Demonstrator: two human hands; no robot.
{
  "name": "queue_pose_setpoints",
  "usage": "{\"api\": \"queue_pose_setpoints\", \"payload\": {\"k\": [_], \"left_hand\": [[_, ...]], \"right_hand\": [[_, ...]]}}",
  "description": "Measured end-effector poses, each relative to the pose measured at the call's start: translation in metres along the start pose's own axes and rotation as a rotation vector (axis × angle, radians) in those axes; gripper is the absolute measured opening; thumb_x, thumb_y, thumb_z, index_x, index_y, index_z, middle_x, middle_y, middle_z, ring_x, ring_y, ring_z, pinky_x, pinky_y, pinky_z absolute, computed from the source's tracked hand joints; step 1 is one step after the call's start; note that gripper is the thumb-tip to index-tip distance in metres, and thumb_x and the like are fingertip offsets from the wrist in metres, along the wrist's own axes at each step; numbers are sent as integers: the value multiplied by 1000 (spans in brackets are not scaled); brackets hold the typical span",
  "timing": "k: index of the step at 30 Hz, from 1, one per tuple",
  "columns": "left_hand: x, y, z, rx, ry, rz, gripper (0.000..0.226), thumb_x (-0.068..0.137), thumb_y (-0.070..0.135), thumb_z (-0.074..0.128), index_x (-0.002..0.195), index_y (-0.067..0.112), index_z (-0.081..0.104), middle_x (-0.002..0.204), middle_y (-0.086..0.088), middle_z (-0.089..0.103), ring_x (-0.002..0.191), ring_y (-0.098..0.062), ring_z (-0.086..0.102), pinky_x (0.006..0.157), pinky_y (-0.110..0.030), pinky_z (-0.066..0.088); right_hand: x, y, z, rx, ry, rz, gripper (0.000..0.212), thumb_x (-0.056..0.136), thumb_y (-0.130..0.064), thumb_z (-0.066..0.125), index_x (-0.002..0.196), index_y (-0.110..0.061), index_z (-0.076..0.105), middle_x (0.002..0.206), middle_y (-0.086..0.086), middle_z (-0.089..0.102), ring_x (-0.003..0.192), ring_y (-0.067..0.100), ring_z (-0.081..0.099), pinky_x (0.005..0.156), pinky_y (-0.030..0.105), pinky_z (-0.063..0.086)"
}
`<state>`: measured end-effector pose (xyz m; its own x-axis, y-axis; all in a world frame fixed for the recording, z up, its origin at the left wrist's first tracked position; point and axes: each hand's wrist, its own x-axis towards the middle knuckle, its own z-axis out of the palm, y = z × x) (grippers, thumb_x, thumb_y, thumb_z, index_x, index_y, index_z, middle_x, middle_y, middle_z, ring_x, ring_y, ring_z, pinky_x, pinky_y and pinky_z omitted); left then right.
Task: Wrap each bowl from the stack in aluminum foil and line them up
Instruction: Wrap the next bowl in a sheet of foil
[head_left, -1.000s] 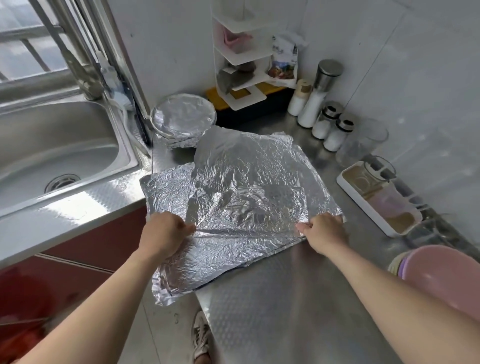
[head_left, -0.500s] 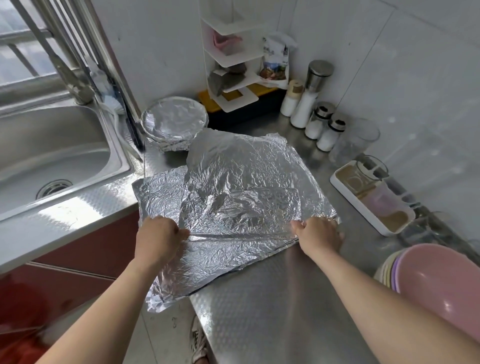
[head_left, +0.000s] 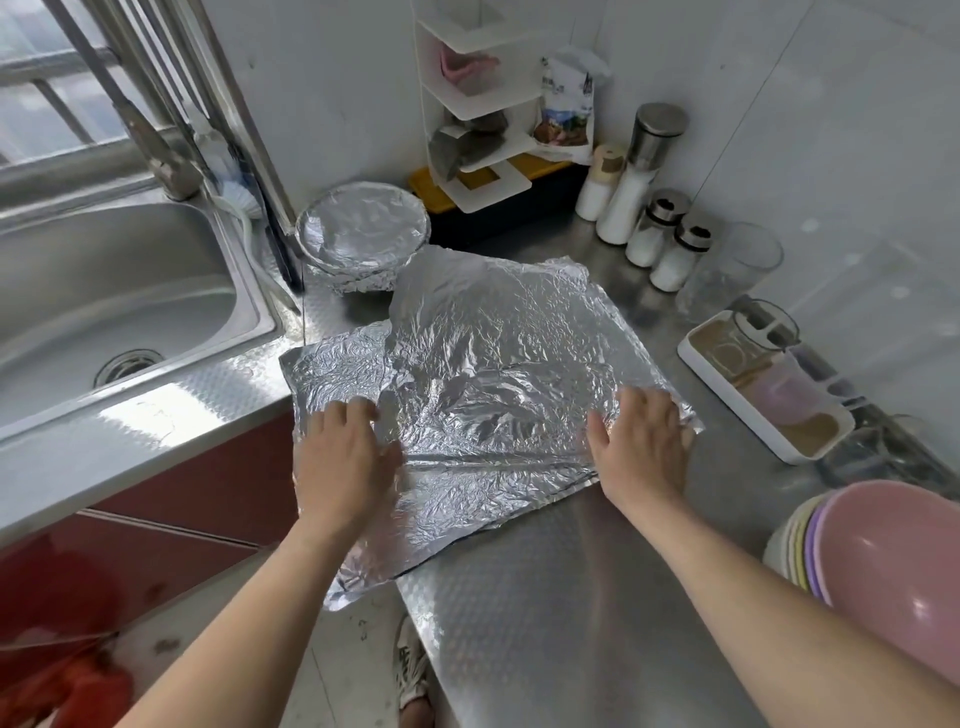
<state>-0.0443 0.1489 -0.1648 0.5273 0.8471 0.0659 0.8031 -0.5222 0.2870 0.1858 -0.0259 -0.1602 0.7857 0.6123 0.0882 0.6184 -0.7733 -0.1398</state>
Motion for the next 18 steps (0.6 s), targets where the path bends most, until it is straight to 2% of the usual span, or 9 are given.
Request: {"api": "queue_pose_setpoints", "payload": {"k": [1, 3, 4, 6, 8, 9, 11, 14, 18], "left_hand": [[-1, 10, 3, 3, 11, 90, 42, 76, 25, 79, 110, 12, 60, 110, -14, 59, 103, -35, 53, 82, -44, 46], [-3, 35, 11, 31, 5, 250, 43, 80, 21, 76, 120, 15, 60, 128, -11, 57, 118, -31, 53, 97, -42, 46], [-1, 48, 15, 18, 7, 322, 43, 84, 21, 73, 124, 16, 60, 135, -11, 56, 124, -31, 52, 103, -42, 43], [1, 66, 24, -51, -61, 418, 45, 94, 25, 61, 137, 15, 52, 149, -13, 44, 139, -31, 39, 112, -47, 35], [3, 67, 34, -45, -239, 393, 54, 105, 37, 31, 154, 17, 21, 162, -8, 12, 150, -25, 6, 121, -46, 13], [2, 63, 39, -15, -316, 352, 58, 104, 44, 15, 156, 19, 6, 163, -3, -2, 150, -21, -8, 122, -44, 3], [-3, 54, 46, 73, -371, 333, 69, 94, 55, -8, 154, 23, -10, 162, 0, -18, 147, -18, -22, 121, -43, -6], [-5, 44, 50, 135, -380, 338, 72, 89, 62, -13, 152, 27, -20, 159, 2, -27, 144, -17, -29, 119, -46, -13], [-2, 29, 47, 137, -345, 267, 70, 93, 66, -6, 151, 31, -20, 158, 3, -27, 145, -17, -27, 120, -49, -11]], "right_hand": [[-4, -10, 0, 38, 3, -110, 44, 96, -40, 46, 130, -12, 45, 138, 17, 43, 127, 33, 43, 99, 49, 36], [-16, -34, 3, 61, -115, -316, 53, 101, -38, 33, 148, -14, 29, 158, 11, 22, 145, 28, 23, 115, 50, 25], [-21, -45, 7, 58, -198, -399, 57, 102, -40, 23, 153, -15, 17, 162, 6, 8, 149, 24, 8, 120, 47, 14], [-31, -62, 14, 52, -341, -492, 66, 97, -49, 1, 155, -16, -2, 161, 0, -11, 148, 17, -14, 119, 38, -7], [-35, -64, 24, 50, -401, -506, 77, 88, -55, -7, 154, -16, -9, 160, -4, -17, 145, 12, -21, 117, 34, -13], [-35, -62, 28, 38, -417, -507, 78, 86, -57, -7, 153, -17, -11, 159, -5, -21, 145, 11, -23, 119, 35, -12], [-33, -54, 34, 1, -456, -528, 77, 88, -63, -3, 152, -22, -15, 156, -10, -27, 143, 8, -27, 120, 36, -11], [-29, -43, 34, -17, -504, -520, 74, 91, -67, 3, 150, -28, -22, 155, -12, -32, 141, 6, -31, 118, 36, -15], [-23, -17, 31, -28, -517, -437, 80, 81, -73, -15, 146, -29, -31, 150, -11, -42, 137, 5, -38, 116, 39, -19]]}}
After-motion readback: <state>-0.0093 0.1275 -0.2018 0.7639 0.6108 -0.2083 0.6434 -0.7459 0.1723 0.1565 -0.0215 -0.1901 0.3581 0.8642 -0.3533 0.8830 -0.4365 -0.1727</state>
